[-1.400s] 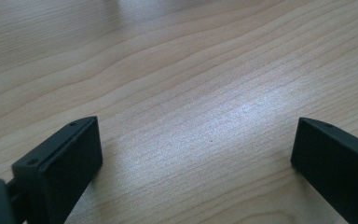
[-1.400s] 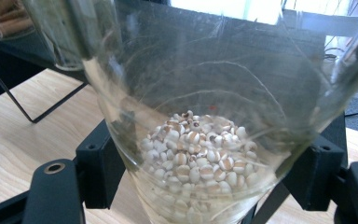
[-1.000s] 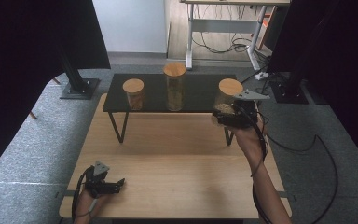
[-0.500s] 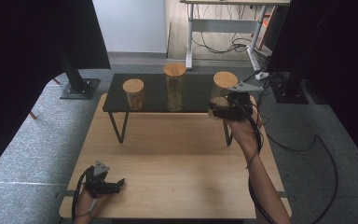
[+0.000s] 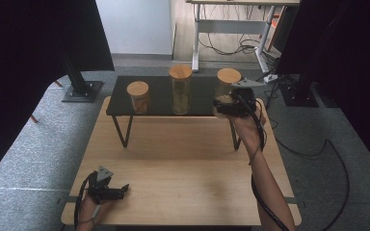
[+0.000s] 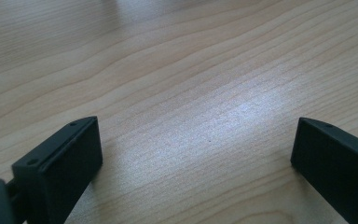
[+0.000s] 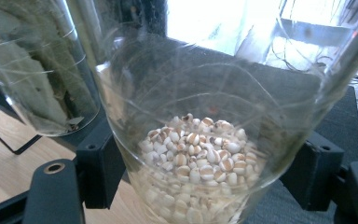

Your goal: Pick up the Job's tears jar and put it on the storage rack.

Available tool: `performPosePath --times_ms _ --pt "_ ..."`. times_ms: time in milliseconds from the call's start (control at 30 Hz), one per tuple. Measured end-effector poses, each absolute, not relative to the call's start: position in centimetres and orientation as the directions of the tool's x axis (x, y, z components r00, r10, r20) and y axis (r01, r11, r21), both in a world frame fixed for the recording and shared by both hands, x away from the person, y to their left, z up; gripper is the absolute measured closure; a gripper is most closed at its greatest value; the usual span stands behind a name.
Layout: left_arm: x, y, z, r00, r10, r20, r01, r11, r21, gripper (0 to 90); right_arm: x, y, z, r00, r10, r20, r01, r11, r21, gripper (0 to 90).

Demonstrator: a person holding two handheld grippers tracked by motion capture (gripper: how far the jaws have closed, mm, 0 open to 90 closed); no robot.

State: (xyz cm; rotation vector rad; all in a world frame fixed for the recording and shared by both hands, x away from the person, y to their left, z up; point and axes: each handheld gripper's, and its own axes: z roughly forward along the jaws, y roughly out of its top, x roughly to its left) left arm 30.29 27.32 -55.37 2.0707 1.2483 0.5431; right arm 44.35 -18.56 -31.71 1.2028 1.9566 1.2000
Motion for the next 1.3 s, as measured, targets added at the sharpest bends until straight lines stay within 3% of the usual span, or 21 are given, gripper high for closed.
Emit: performPosePath --times_ms 567,667,700,1300 --pt "30.3 27.3 -55.4 0.461 0.887 0.017 0.618 -0.334 0.712 1.4 45.5 -18.9 -31.8 -0.476 0.879 0.009 0.405 0.21 0.89 23.9" --pt "30.3 27.3 -55.4 0.46 0.888 0.017 0.618 -0.334 0.712 1.4 45.5 -18.9 -31.7 -0.454 0.891 -0.008 0.4 0.212 0.892 4.2" --pt "30.3 27.3 -55.4 0.461 0.887 0.017 0.618 -0.334 0.712 1.4 45.4 -19.0 -31.7 -0.449 0.894 -0.018 0.394 0.216 0.893 3.6" --pt "30.3 27.3 -55.4 0.461 0.887 0.017 0.617 -0.335 0.712 1.4 42.4 -20.1 -32.8 -0.49 0.87 -0.043 0.371 0.253 0.894 2.9"
